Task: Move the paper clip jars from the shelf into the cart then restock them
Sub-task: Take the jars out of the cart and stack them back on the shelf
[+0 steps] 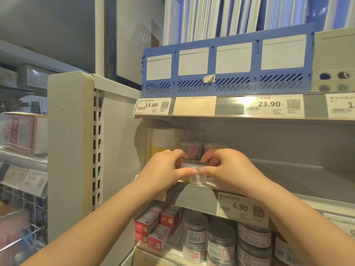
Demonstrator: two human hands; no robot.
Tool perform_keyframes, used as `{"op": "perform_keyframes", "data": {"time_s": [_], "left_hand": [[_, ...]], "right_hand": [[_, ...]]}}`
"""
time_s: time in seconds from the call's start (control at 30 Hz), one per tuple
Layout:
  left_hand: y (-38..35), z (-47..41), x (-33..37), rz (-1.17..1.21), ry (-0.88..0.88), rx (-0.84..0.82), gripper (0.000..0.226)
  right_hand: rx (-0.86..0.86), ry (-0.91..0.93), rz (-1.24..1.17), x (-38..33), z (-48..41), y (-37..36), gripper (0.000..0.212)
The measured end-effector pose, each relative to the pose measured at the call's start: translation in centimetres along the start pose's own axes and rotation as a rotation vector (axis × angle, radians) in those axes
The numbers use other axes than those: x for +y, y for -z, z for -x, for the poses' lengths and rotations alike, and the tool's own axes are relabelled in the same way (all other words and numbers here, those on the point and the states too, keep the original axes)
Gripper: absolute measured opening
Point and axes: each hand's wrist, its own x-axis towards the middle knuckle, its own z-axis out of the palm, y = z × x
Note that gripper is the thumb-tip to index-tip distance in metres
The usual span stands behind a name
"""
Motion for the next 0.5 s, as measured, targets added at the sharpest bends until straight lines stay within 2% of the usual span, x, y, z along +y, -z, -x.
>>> {"op": "perform_keyframes", "data": {"time_s": [0.07,0.17,0.27,0.3,0.43,0.5], "left_hand": [[0.3,0.0,-0.5,0.026,0.031,0.009,0.048],[0.3,0.1,-1.3,0.055,0.074,0.065,0.029],[-0.1,0.2,-1.4,0.061,0.074,0.062,0.042],[-0.1,0.2,-1.1,0.045,0.068,0.050,0.044],[-0.2,0.2,-0.1,-0.020,0.066,0.017,0.046],[-0.3,0.3,-0.1,-0.028,0.074,0.015,0.046]], "right_hand": [[0.026,-0.025,-0.027,0.3,0.0,1.0,0.018],[0.035,-0.071,-0.037,0.9,0.2,2.4,0.008],[-0.055,-0.147,0.079,1.4,0.4,2.7,0.004],[-0.101,-0.187,0.121,1.5,0.3,2.6,0.006],[-0.255,-0.324,0.177,1.8,-0.4,1.9,0.053],[-0.277,-0.328,0.202,1.9,-0.8,1.5,0.060]]}}
